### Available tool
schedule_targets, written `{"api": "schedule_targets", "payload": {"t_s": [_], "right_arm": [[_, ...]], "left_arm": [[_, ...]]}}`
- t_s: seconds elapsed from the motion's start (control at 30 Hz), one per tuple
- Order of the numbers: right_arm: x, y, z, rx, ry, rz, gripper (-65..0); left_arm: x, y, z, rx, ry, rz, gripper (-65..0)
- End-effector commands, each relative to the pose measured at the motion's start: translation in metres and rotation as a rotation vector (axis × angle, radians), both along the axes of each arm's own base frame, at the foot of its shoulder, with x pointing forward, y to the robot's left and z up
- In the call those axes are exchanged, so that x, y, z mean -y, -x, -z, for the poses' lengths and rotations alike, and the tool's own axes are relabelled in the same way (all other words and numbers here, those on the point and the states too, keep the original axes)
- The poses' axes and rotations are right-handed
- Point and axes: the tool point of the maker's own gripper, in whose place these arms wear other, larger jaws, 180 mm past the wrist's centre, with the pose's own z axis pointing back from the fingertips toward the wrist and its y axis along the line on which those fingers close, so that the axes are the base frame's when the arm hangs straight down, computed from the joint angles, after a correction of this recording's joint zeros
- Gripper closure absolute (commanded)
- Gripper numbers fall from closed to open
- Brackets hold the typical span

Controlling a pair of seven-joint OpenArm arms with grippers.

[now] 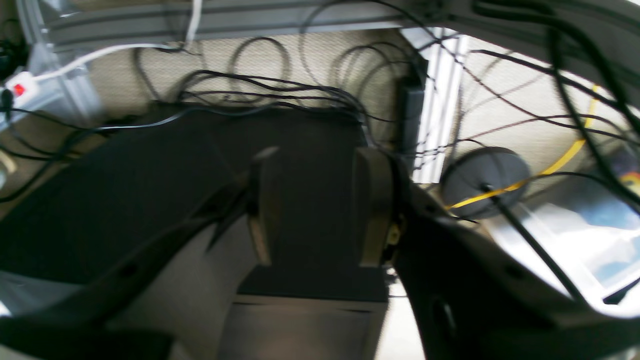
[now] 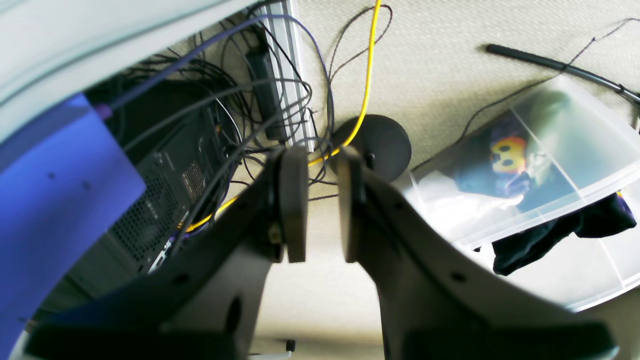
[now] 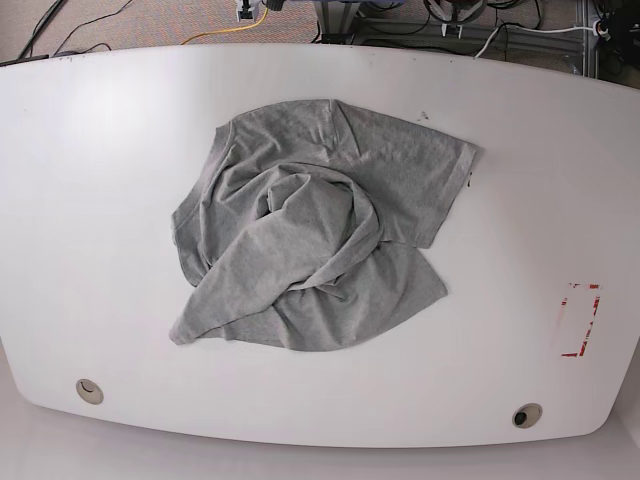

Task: Layout the t-shirt on the table in an organized manner, then fold the t-shirt properly

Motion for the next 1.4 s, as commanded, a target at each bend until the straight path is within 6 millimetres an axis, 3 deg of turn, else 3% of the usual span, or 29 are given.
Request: {"api": "schedule_targets", "payload": {"t_s": [0.0, 0.13, 0.4, 0.73, 1.2, 1.37], "right_arm": [[0.001, 0.006, -0.001, -0.004, 0.0, 0.001, -9.5], [0.0, 0.007, -0.001, -0.004, -0.001, 0.0, -9.4], [-0.003, 0.004, -0.001, -0.007, -0.007, -0.006, -9.7], [-0.002, 0.006, -0.001, -0.017, -0.005, -0.004, -10.0], [-0.002, 0.01, -0.001, -0.019, -0.001, -0.006, -10.6], [-0.002, 0.012, -0.002, -0.019, -0.005, -0.002, -10.1]], "left_arm": [[-0.011, 0.002, -0.002, 0.009, -0.017, -0.003, -21.3], [-0.015, 0.002, -0.003, 0.015, -0.022, 0.002, -21.4], [0.0, 0.0, -0.001, 0.011, 0.001, 0.012, -21.2], [-0.003, 0.001, -0.001, 0.004, -0.003, 0.006, -22.7], [-0.003, 0.005, -0.001, -0.001, -0.003, 0.017, -30.5], [-0.006, 0.009, -0.002, -0.01, -0.003, 0.013, -28.3]]}}
